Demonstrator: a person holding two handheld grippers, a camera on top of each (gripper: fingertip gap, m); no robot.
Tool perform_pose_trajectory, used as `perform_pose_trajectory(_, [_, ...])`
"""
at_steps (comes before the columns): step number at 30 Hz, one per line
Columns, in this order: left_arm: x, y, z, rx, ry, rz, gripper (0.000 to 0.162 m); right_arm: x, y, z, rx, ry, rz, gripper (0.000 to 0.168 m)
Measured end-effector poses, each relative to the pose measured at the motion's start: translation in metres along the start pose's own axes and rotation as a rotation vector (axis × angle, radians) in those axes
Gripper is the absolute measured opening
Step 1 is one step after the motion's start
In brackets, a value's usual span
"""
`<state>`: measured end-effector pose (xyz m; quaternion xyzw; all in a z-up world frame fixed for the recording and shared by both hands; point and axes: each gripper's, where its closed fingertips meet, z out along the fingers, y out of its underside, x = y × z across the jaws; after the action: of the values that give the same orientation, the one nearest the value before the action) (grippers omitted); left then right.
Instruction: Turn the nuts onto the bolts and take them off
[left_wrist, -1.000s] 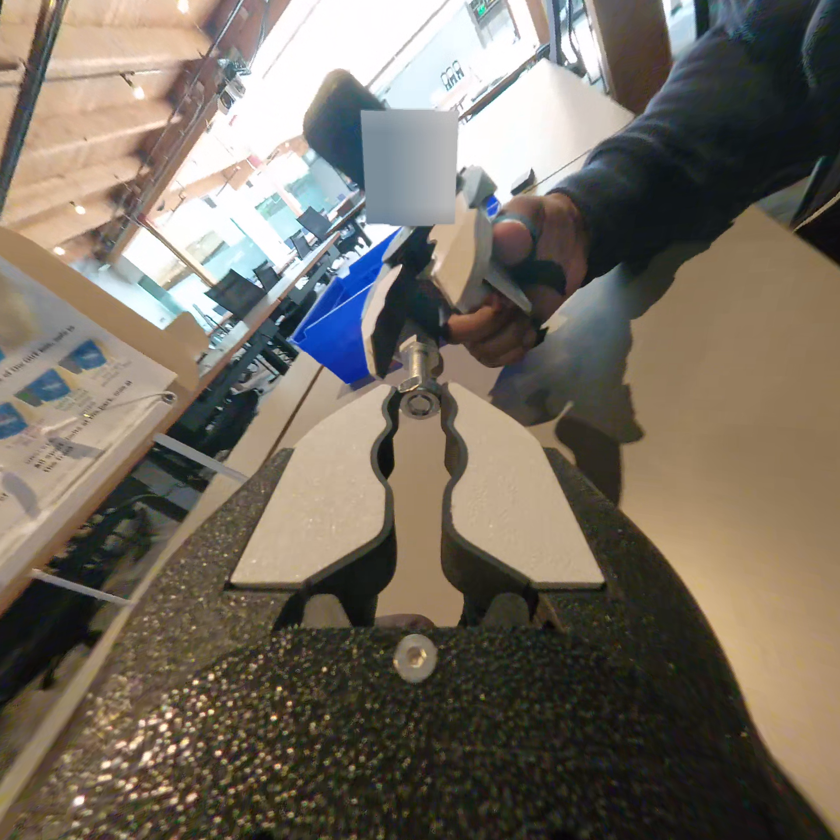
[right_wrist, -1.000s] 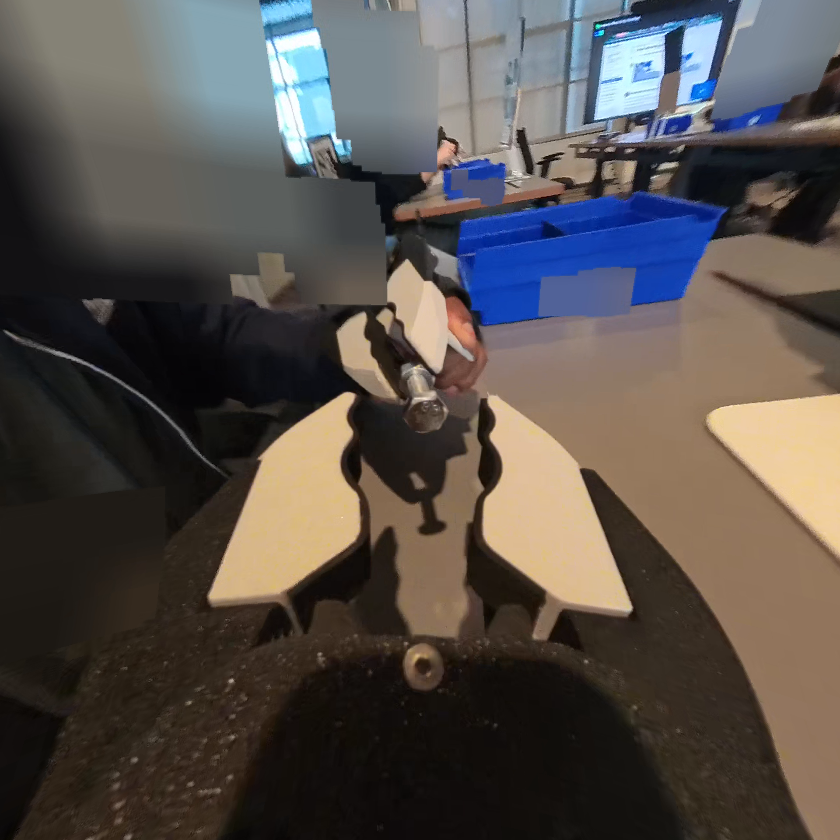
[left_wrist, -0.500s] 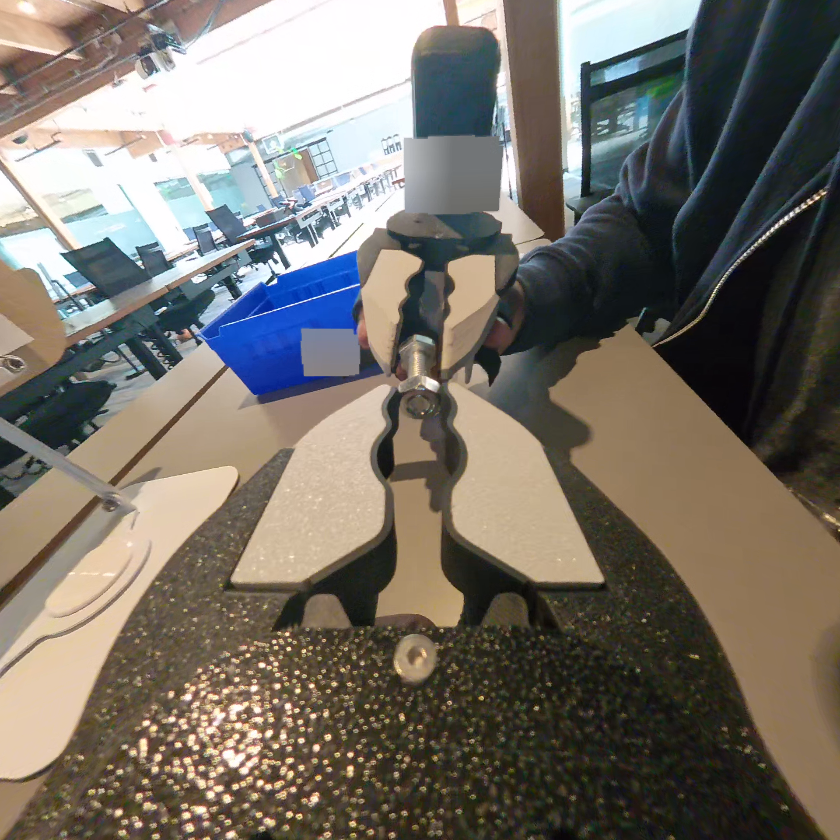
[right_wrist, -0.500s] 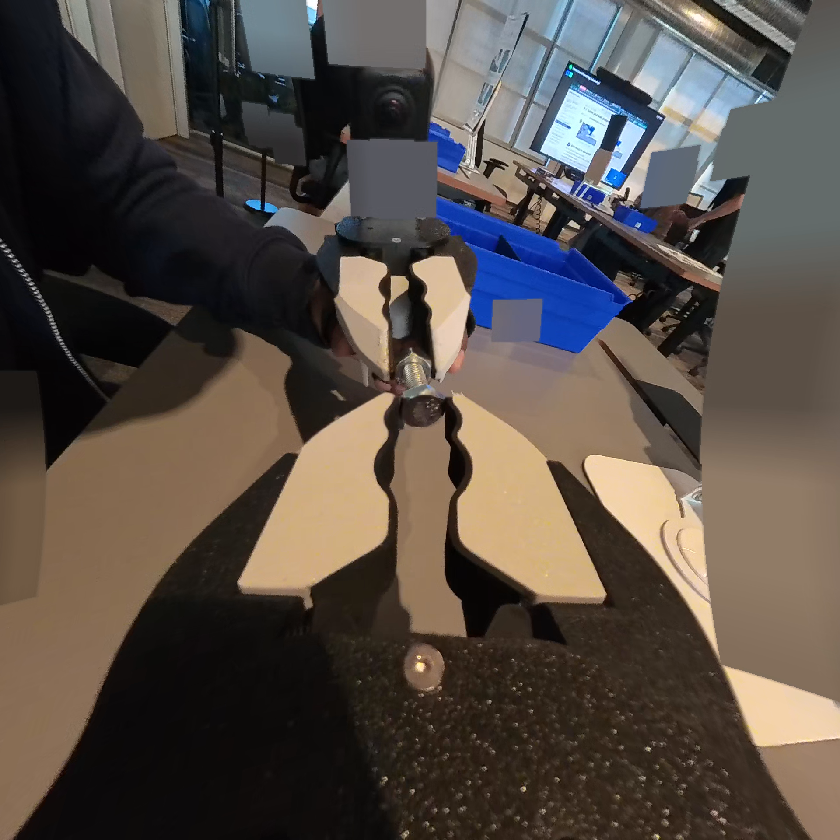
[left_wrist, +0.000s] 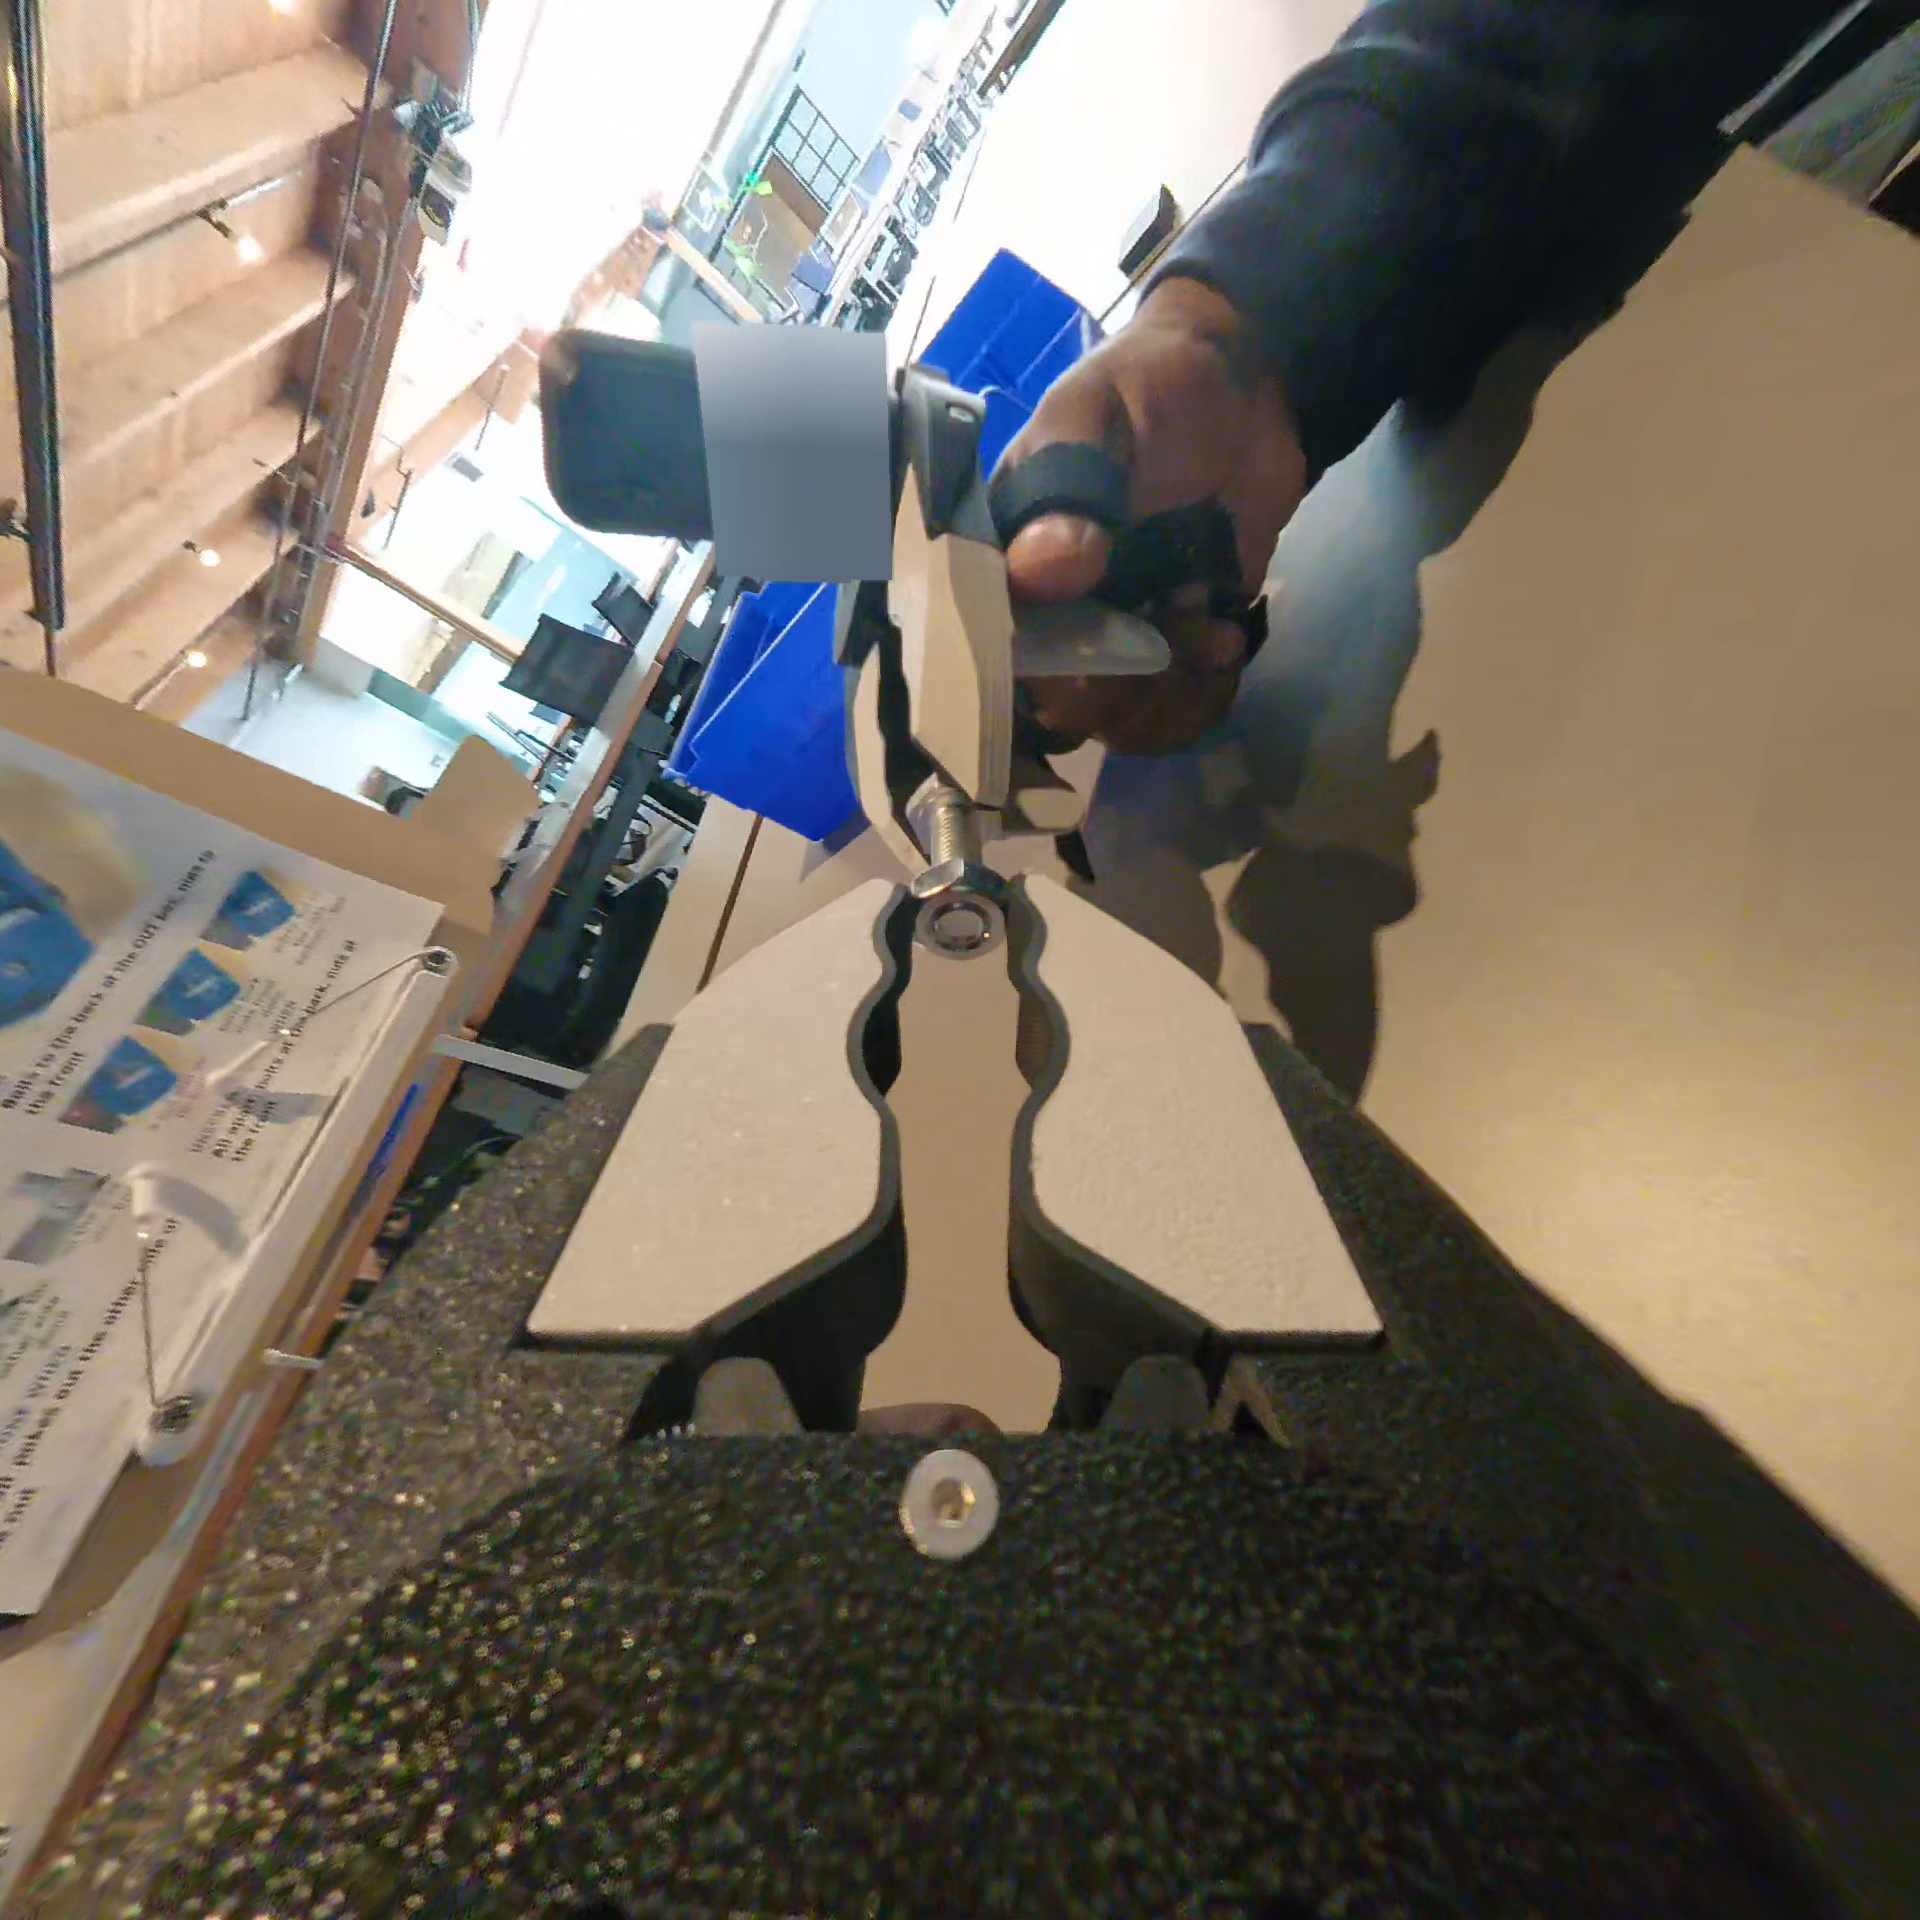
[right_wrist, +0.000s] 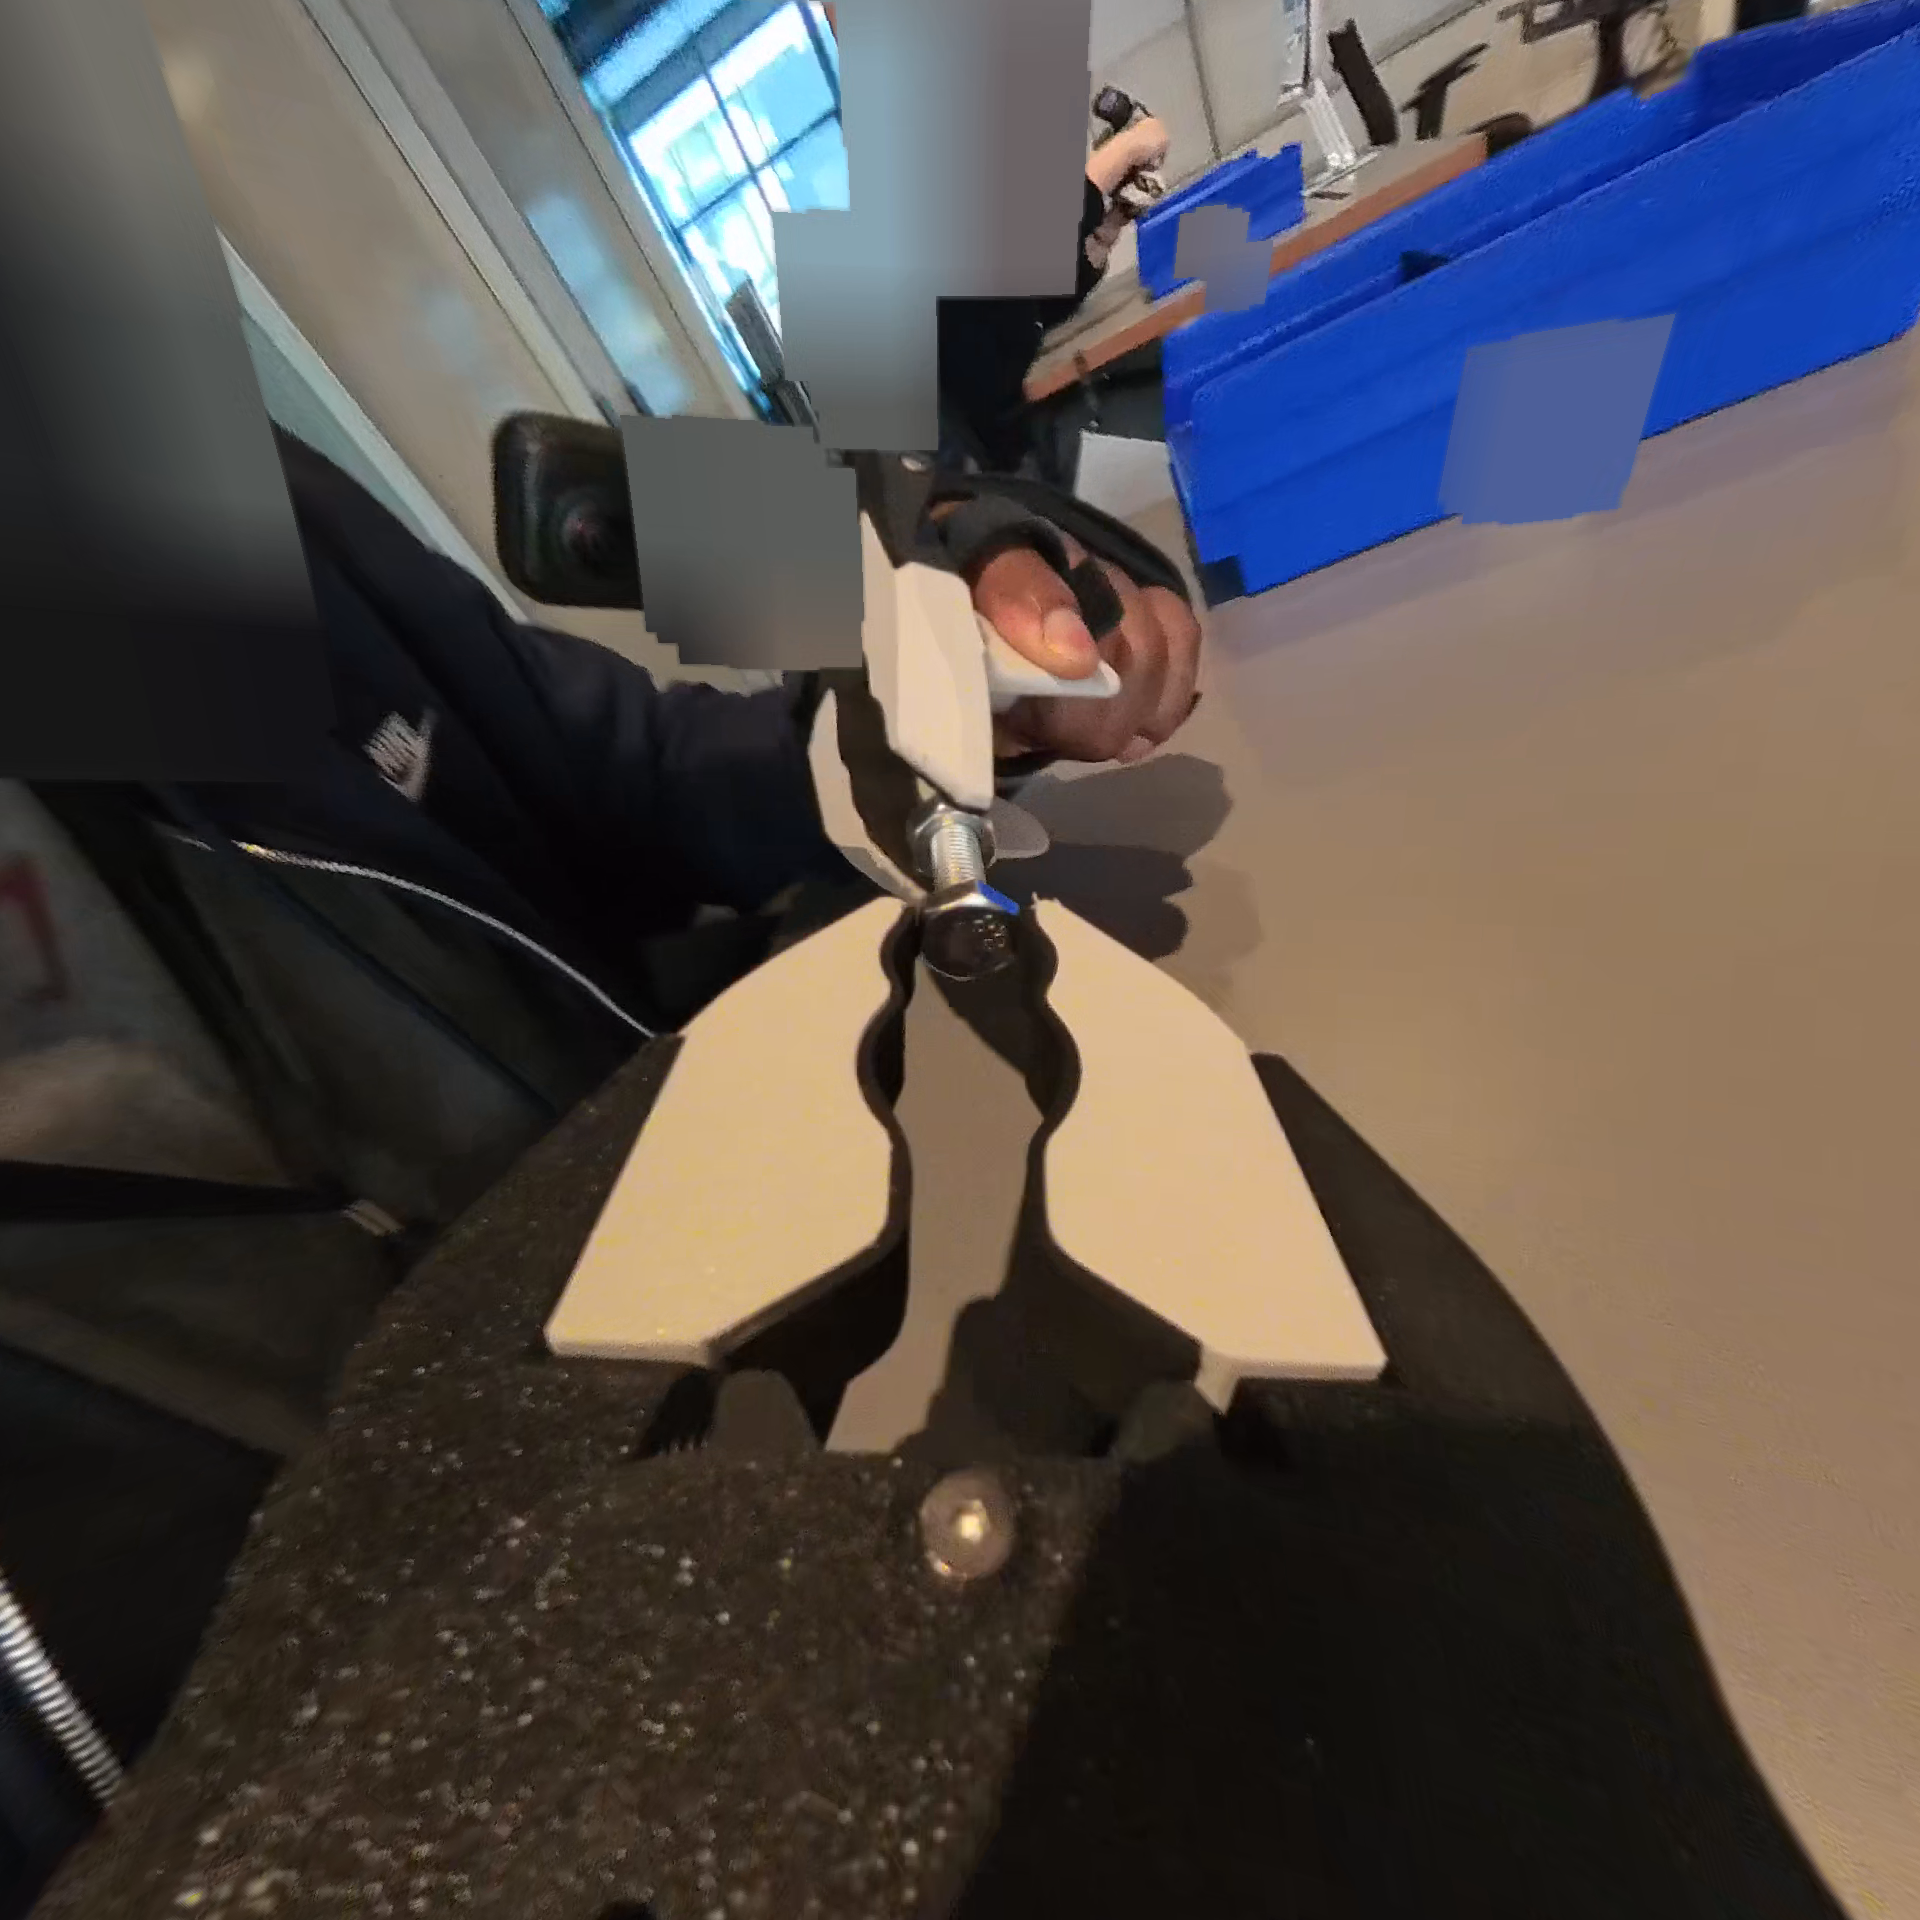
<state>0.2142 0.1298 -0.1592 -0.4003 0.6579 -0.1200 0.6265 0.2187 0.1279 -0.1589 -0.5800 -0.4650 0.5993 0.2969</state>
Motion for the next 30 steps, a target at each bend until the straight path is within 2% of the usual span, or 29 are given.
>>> perform_pose_trajectory(1, [-0.001, 0.001, 0.0, 0.0, 0.003, -0.029, 0.017, 0.0, -0.003, -0.001, 0.026, -0.022, 0.025, 0.018])
perform_pose_trajectory(3, [-0.003, 0.004, 0.001, 0.005, 0.007, -0.089, 0.017, 0.001, -0.01, -0.003, 0.072, -0.026, 0.019, 0.036])
perform_pose_trajectory(6, [-0.008, 0.003, 0.0, 0.037, 0.008, -0.178, 0.017, 0.006, -0.013, -0.007, 0.051, 0.084, -0.157, 0.043])
perform_pose_trajectory(13, [-0.014, -0.008, -0.005, 0.164, 0.076, -0.404, 0.017, -0.002, -0.014, -0.003, -0.047, 0.312, -0.694, 0.027])
perform_pose_trajectory(17, [-0.01, -0.014, -0.005, 0.222, 0.143, -0.49, 0.017, -0.008, -0.017, -0.002, -0.026, 0.339, -0.764, 0.017])
perform_pose_trajectory(21, [-0.008, -0.012, -0.004, 0.213, 0.161, -0.502, 0.017, -0.007, -0.014, -0.002, -0.034, 0.315, -0.704, 0.017])
perform_pose_trajectory(24, [-0.007, -0.007, -0.002, 0.16, 0.109, -0.388, 0.017, -0.003, -0.011, -0.002, -0.043, 0.266, -0.548, 0.017])
perform_pose_trajectory(26, [-0.007, -0.005, -0.002, 0.116, 0.046, -0.249, 0.017, -0.002, -0.01, -0.002, -0.016, 0.189, -0.37, 0.017])
perform_pose_trajectory(30, [-0.008, -0.005, -0.001, 0.051, -0.058, -0.01, 0.017, -0.003, -0.01, -0.003, 0.095, -0.068, 0.106, 0.017])
